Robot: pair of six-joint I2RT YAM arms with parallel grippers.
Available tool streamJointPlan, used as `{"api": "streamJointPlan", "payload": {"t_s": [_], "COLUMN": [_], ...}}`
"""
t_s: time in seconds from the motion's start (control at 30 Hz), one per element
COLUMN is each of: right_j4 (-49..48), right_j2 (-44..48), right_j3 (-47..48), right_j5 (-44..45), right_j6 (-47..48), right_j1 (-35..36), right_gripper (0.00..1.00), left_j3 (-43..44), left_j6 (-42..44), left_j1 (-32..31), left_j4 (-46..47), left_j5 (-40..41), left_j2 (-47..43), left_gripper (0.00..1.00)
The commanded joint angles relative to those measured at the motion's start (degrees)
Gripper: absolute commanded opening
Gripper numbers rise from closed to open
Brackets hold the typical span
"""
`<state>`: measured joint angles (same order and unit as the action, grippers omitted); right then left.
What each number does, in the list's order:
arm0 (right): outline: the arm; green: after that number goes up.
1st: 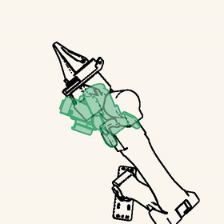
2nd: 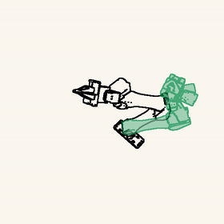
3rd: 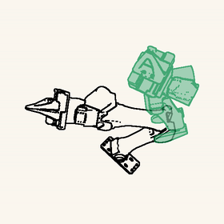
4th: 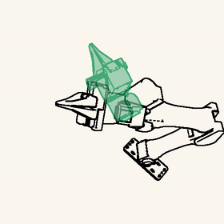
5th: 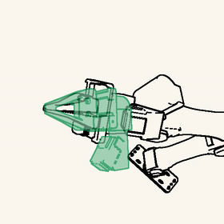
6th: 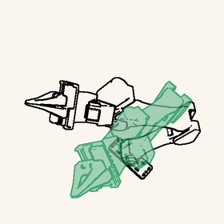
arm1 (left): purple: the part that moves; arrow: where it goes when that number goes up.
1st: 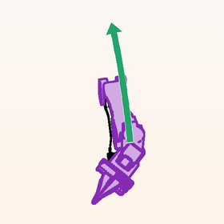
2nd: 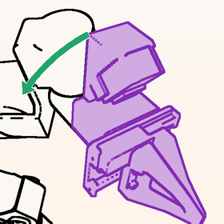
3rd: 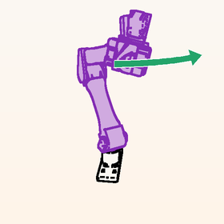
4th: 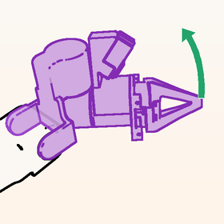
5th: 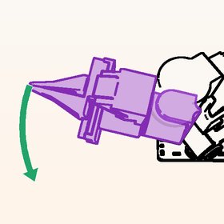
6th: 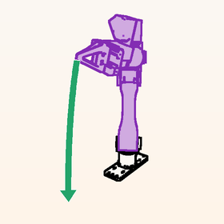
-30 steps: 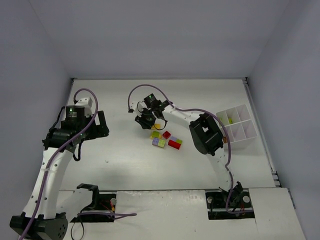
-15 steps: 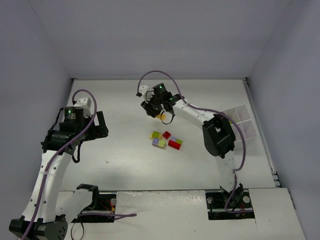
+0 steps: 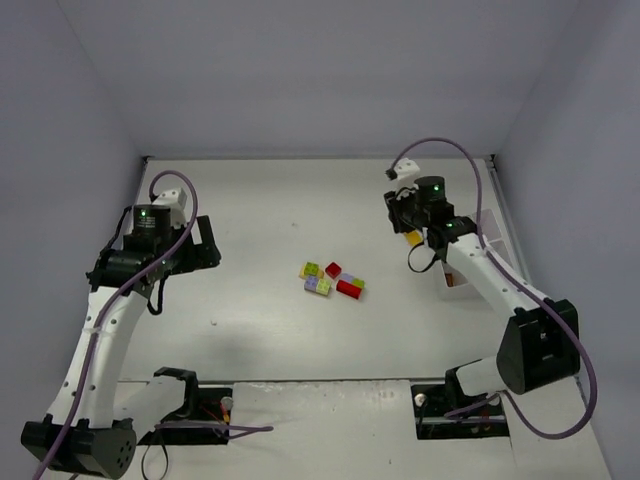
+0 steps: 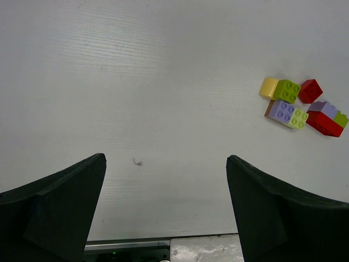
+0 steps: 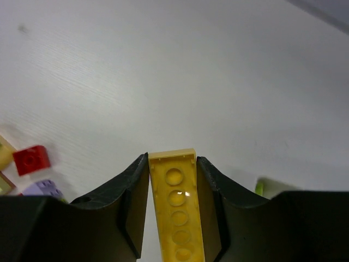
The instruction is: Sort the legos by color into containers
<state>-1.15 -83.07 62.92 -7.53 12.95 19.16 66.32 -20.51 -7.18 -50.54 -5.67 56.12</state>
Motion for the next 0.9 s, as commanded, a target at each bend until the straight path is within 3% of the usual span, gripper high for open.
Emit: {"api": "streamJointPlan", "payload": {"t_s": [0.0, 0.3, 0.63, 0.87], "right_j4": [-1.4, -2.7, -7.0, -9.3], "right_j2": [7.4, 19.9, 17.8, 16.3], "right_j3": [-6.5, -18.6, -20.4, -21.8], "right_j5": [5.3, 18.2, 14.8, 12.5], "right_j6": [-3.4, -4.8, 0.0, 1.6], "right_j1": [-4.6, -15.6, -21.8, -23.3], "right_gripper": [0.0, 0.0, 0.01, 0.12], "left_j3": [3.5, 4.7, 4.8, 3.8], "left_j6": [-1.0, -0.1, -0.1, -0.6], "left_j1": [-0.4, -0.4, -0.4, -0.4], "left_j4": [3.5, 5.8, 6.6, 6.3], "left_j5": [-2.0, -4.1, -4.8, -5.1], "left_j2": [1.4, 3.8, 3.2, 1.9], "left_gripper": [0.85, 0.85, 0.85, 0.85]}}
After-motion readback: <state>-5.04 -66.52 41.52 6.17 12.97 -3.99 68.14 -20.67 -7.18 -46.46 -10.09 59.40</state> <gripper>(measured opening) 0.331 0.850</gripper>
